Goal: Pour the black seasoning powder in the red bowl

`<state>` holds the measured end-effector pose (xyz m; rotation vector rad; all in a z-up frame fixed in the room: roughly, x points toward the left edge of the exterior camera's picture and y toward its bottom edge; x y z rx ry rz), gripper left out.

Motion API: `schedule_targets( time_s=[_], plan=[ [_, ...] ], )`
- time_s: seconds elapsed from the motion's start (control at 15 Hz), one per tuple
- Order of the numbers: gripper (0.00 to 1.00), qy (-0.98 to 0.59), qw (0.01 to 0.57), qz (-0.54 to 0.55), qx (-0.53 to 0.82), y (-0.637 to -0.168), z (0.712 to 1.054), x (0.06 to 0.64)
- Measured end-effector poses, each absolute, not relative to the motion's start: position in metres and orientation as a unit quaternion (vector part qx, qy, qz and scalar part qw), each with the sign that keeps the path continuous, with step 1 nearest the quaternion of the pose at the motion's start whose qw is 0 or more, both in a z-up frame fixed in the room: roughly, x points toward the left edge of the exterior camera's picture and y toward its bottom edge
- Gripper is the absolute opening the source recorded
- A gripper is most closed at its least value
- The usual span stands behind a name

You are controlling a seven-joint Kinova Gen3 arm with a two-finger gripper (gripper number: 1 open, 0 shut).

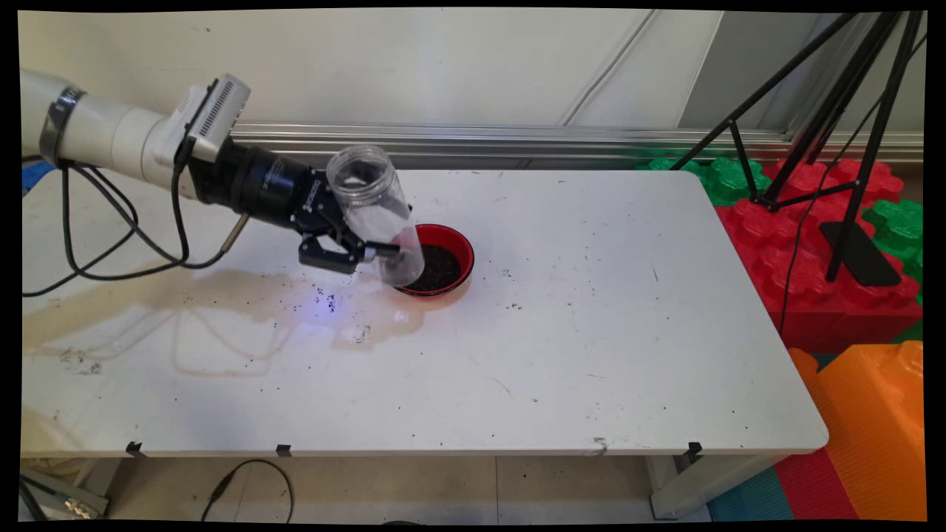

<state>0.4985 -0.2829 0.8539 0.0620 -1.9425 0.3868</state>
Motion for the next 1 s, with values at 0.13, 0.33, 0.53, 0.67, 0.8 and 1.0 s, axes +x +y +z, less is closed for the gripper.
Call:
schedule_targets(
  time_s=[0.13,0.33,0.53,0.67,0.8,1.0],
  plan=[
    [0.0,-0.821,0.55,0.151,0.032,-0.28,0.847,0.497],
    [0.0,-0.823,0.551,0.13,0.043,-0.276,0.83,0.493],
    [0.0,-0.825,0.55,0.117,0.051,-0.273,0.817,0.49],
    [0.0,-0.827,0.548,0.108,0.056,-0.271,0.808,0.488],
    [0.0,-0.83,0.545,0.097,0.064,-0.269,0.796,0.484],
    [0.0,-0.836,0.538,0.082,0.074,-0.265,0.778,0.479]
  ],
)
